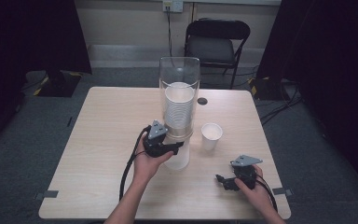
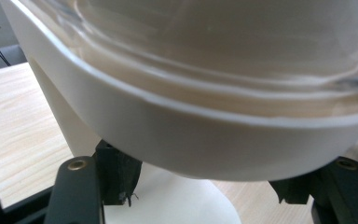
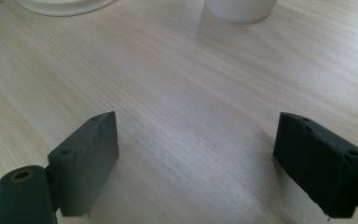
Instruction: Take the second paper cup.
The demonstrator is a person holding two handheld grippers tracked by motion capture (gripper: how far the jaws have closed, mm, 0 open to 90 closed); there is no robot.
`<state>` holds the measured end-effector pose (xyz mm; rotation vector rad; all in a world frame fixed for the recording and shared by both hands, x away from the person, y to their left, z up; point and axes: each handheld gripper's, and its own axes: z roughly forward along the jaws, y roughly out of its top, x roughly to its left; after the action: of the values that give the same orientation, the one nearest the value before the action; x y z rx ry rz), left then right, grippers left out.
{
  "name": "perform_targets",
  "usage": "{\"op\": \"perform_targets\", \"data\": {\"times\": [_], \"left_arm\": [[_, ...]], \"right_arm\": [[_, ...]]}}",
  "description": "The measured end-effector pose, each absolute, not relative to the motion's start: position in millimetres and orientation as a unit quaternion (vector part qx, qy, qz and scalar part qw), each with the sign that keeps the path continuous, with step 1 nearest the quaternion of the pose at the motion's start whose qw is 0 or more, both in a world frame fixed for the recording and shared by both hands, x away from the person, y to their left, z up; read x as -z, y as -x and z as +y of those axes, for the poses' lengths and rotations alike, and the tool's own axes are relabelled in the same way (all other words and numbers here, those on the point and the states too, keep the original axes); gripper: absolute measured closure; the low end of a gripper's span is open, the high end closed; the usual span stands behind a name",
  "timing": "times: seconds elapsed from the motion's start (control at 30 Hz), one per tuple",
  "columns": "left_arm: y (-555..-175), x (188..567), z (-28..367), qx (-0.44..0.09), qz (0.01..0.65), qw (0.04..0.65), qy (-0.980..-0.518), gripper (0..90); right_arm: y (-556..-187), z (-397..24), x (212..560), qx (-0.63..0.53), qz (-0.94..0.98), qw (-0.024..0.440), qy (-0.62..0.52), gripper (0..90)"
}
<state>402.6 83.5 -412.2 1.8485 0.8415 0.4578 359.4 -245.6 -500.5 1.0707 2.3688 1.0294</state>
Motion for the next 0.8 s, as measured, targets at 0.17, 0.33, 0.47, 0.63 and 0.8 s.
{"op": "perform_targets", "data": {"times": [0.17, 0.33, 0.47, 0.63, 0.8], "left_arm": [[-401, 417, 83, -0.198, 0.346, 0.514, -0.760, 36.4], [-398, 424, 82, -0.204, 0.349, 0.509, -0.760, 37.5], [-397, 424, 80, -0.208, 0.351, 0.503, -0.762, 38.1], [-399, 421, 79, -0.204, 0.360, 0.500, -0.761, 37.6], [-400, 416, 77, -0.212, 0.355, 0.509, -0.755, 29.7]], "right_arm": [[-359, -246, 500, -0.363, 0.835, 0.172, -0.377, 13.3], [-359, -246, 501, -0.362, 0.835, 0.172, -0.377, 13.3], [-359, -246, 500, -0.362, 0.835, 0.172, -0.377, 13.3], [-359, -246, 500, -0.363, 0.835, 0.172, -0.377, 13.3], [-359, -246, 500, -0.363, 0.835, 0.171, -0.377, 13.1]]}}
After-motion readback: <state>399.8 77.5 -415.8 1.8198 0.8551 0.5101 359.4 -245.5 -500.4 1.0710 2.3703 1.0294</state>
